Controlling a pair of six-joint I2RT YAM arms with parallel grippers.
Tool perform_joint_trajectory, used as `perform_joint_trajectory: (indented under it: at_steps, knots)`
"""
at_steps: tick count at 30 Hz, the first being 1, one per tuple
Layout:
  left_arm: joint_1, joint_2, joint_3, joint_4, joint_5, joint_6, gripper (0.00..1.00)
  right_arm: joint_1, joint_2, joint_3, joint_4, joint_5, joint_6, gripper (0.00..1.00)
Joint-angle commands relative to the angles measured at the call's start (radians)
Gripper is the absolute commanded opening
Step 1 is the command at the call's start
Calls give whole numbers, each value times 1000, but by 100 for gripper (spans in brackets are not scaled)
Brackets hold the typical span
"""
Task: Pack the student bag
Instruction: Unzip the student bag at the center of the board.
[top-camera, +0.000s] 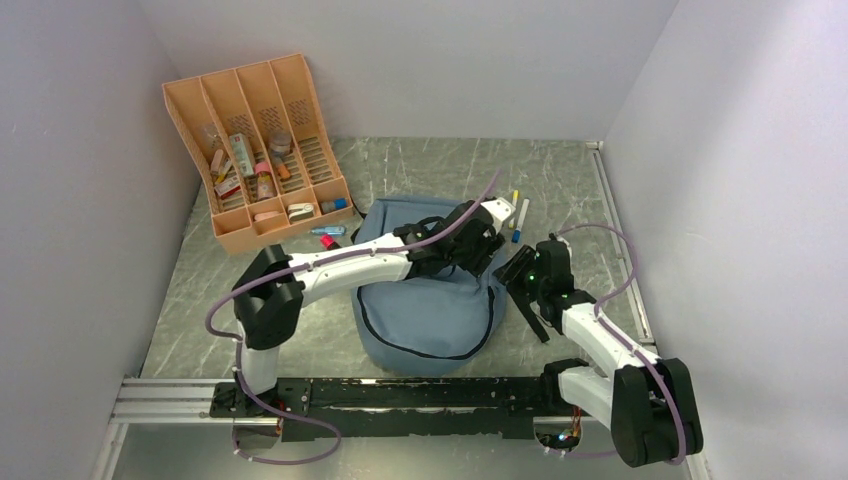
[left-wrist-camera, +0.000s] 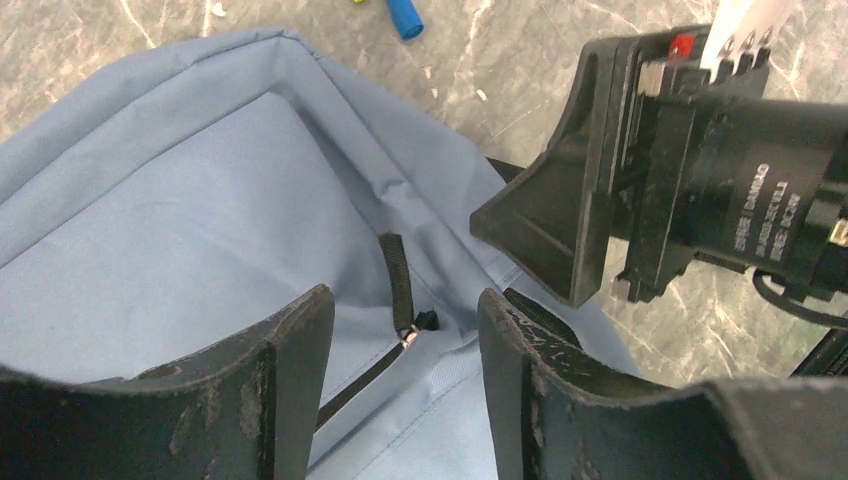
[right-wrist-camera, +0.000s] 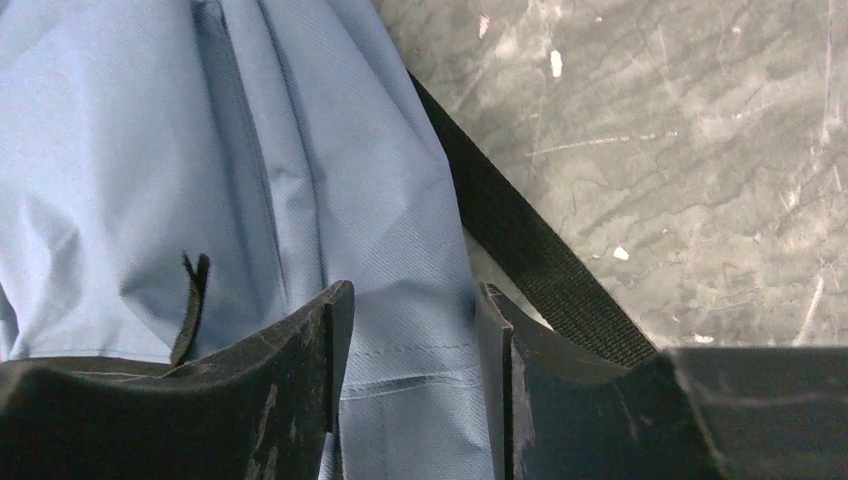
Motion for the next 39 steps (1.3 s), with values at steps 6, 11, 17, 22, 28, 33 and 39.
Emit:
perform_joint_trajectory:
  at_steps: [6, 11, 17, 22, 28, 33, 39]
  knots:
    - [-23, 80, 88, -41, -54, 12, 58, -19, -17, -91, 108, -84, 50, 50]
    - [-23, 101, 103, -54, -82, 16, 59, -23, -15, -95, 111, -92, 41, 50]
    - [-27, 138, 123, -70, -95, 22, 58, -30, -26, -105, 117, -104, 43, 50]
    - [-32, 159, 137, -76, -102, 28, 58, -30, -28, -110, 123, -113, 46, 50]
    - [-34, 176, 141, -78, -117, 33, 58, -32, -28, -113, 125, -120, 43, 50]
    - [-35, 198, 153, -80, -113, 36, 57, -34, -31, -116, 124, -124, 43, 50]
    - [-37, 210, 152, -86, -153, 53, 56, -36, -30, -117, 126, -128, 42, 50]
